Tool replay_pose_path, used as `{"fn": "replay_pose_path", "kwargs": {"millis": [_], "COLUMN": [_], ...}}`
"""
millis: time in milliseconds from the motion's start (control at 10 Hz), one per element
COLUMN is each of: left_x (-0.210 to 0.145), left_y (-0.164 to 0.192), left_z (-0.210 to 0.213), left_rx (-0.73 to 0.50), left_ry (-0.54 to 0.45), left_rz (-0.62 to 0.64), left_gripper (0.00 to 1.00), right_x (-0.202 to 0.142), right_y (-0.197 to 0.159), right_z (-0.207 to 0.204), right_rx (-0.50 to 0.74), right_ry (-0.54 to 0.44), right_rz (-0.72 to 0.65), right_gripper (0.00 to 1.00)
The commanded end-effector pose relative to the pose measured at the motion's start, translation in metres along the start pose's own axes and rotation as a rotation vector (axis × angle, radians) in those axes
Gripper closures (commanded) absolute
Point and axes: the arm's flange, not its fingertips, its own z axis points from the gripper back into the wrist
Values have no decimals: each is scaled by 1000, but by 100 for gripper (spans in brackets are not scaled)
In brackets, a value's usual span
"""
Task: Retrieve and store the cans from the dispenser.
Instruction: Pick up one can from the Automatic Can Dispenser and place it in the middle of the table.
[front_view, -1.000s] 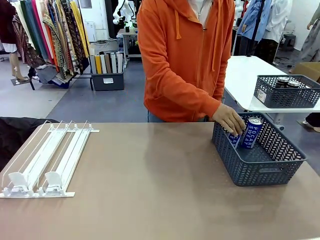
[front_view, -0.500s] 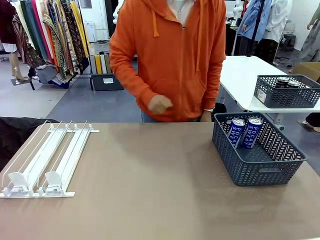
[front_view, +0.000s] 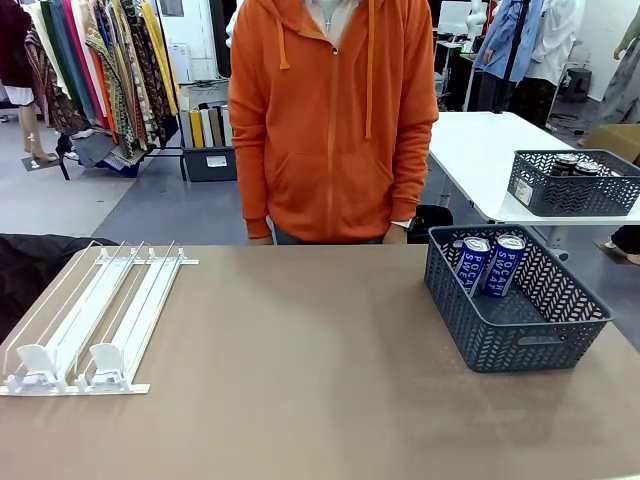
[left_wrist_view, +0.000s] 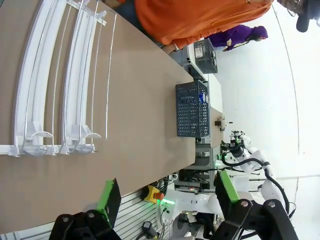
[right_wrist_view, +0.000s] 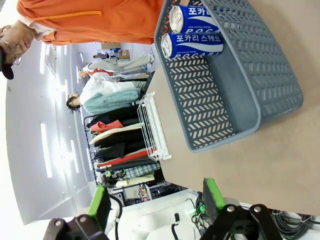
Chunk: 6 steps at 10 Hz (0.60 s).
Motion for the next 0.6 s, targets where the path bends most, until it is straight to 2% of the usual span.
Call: {"fn": "replay_pose_path", "kwargs": {"millis": [0, 500], "left_x": [1, 1], "left_y": [1, 1], "left_z": [-1, -1], "left_rx": [-24, -24], "left_ry": [-10, -10], "left_rz": [-20, -20], "left_gripper": [0, 0], "right_x": [-2, -2], "right_y": [3, 3], "right_z": [2, 2], "right_rx": [0, 0], "right_ry": [8, 8], "right_rz": [-4, -4], "right_gripper": [0, 0]}}
